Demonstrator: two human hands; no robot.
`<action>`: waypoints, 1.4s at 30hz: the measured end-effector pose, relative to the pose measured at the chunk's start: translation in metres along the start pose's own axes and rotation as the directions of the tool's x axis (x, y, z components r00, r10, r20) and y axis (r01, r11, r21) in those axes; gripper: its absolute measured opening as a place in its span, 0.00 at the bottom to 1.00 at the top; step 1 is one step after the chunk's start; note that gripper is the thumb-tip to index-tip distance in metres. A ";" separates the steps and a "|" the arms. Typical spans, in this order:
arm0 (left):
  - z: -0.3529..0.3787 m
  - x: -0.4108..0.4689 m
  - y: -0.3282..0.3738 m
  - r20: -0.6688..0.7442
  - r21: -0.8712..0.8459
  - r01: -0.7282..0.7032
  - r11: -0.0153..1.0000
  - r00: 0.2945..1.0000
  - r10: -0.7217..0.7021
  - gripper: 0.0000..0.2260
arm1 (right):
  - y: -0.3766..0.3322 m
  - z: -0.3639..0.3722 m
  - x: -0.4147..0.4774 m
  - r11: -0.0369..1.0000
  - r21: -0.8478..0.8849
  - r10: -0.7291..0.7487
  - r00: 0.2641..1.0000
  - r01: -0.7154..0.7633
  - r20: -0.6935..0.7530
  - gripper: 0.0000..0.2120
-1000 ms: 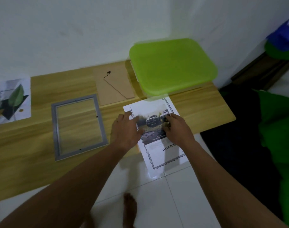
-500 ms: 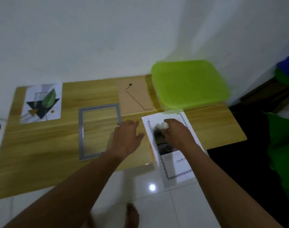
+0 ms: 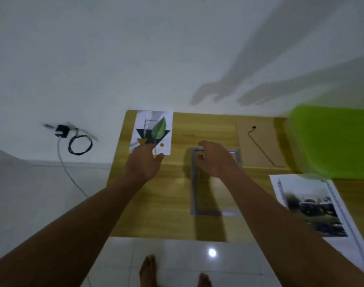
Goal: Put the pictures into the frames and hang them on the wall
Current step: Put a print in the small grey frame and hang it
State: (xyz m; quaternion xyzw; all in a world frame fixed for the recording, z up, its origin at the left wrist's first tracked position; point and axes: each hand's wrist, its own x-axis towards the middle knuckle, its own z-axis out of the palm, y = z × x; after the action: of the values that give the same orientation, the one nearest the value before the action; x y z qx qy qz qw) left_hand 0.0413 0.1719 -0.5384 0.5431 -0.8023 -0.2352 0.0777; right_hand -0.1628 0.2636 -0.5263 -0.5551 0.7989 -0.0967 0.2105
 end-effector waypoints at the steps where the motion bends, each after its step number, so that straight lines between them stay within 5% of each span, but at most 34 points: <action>1: -0.006 0.010 -0.015 -0.004 -0.004 0.011 1.000 1.000 -0.011 0.19 | -0.013 0.007 0.014 1.000 0.008 -0.004 1.000 0.004 0.000 0.19; 12: -0.001 0.084 -0.087 0.042 0.063 0.008 0.998 0.999 -0.010 0.26 | -0.090 0.090 0.106 1.000 -0.007 -0.005 1.000 0.004 -0.017 0.20; 19: 0.003 0.091 -0.087 -0.061 -0.243 0.049 0.969 0.996 -0.066 0.21 | -0.112 0.103 0.108 0.978 0.188 0.110 0.989 -0.091 -0.096 0.26; 24: -0.007 0.108 -0.086 -0.025 -0.367 0.175 0.914 0.980 -0.197 0.26 | -0.109 0.103 0.104 0.958 0.269 0.126 0.988 -0.096 -0.094 0.25; 28: -0.029 0.109 -0.075 0.022 -0.464 0.162 0.871 0.985 -0.171 0.25 | -0.112 0.093 0.098 0.921 0.372 0.152 0.986 -0.116 -0.068 0.17; 31: -0.044 0.095 -0.062 -0.002 -0.545 0.068 0.836 0.997 -0.083 0.23 | -0.123 0.066 0.091 0.821 0.550 0.208 0.977 -0.152 -0.041 0.14; 34: -0.056 0.075 -0.048 -0.041 -0.628 -0.001 0.778 0.999 -0.032 0.19 | -0.129 0.038 0.084 0.583 0.795 0.280 0.960 -0.167 -0.004 0.15; 39: -0.063 0.045 -0.019 -0.068 -0.668 -0.123 0.734 0.992 0.104 0.12 | -0.129 0.001 0.066 0.169 0.950 0.334 0.922 -0.264 0.197 0.13; 42: -0.061 0.031 0.001 -0.102 -0.625 -0.189 0.757 0.982 0.161 0.11 | -0.121 -0.013 0.046 0.129 0.965 0.334 0.927 -0.227 0.173 0.11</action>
State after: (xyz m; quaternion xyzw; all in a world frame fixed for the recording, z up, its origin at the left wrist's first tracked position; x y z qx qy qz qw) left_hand 0.0510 0.1264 -0.4885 0.4130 -0.7219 -0.4713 0.2938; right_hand -0.0792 0.1755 -0.4783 -0.1298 0.6508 -0.5622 0.4935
